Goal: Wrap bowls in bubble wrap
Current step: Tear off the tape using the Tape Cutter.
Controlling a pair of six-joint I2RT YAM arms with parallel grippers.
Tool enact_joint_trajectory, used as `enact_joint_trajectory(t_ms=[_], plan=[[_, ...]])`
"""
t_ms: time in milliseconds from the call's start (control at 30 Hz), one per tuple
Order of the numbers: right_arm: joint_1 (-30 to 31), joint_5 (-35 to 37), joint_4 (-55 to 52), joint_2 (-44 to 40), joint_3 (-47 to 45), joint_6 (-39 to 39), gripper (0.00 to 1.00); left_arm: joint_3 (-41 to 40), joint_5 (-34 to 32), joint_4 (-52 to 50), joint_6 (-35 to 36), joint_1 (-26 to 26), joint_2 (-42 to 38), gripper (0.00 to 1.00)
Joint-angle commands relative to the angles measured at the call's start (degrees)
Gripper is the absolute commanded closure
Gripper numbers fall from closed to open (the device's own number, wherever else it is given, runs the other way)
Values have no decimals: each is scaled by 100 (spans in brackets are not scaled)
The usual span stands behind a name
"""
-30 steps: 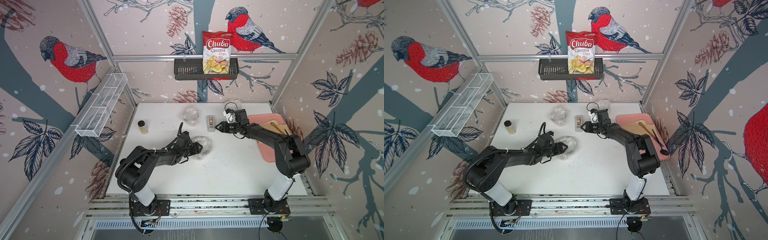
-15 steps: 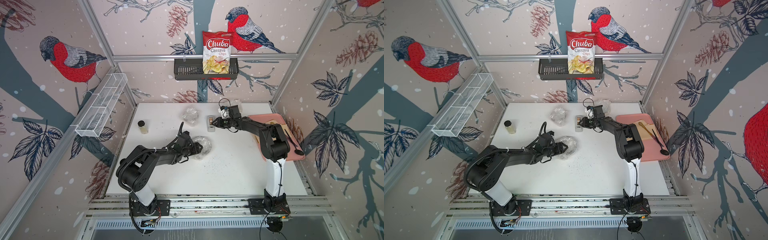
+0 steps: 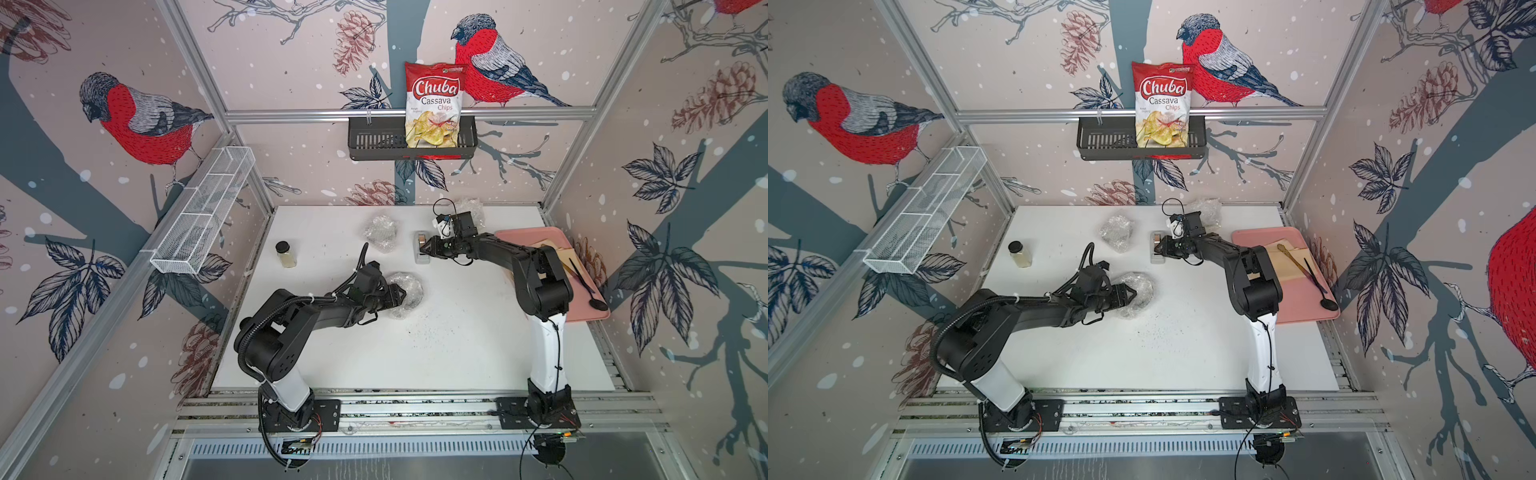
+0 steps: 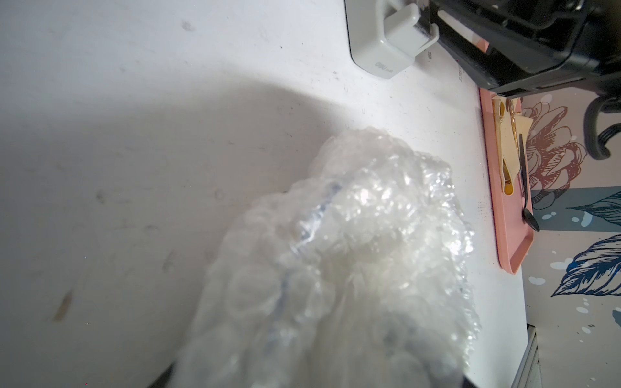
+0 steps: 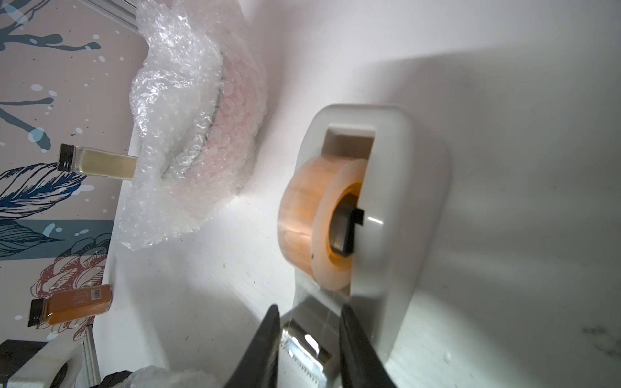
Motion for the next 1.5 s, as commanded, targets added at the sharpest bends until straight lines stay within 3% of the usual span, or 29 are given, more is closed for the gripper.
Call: enact_joint_trajectory(t_ms=[0, 367, 1000, 1467], plan=[[5, 69, -50, -2, 29, -39, 69, 39, -61, -150, 61, 8, 3, 30], [64, -425, -137, 390, 300, 125, 69, 81, -140, -276, 114, 13, -40, 30], [-31, -996, 436, 254, 24, 556, 93, 67, -255, -387, 147, 12, -111, 30], [-104, -1229, 451, -323, -200, 615, 94, 97, -262, -390, 152, 14, -61, 30]])
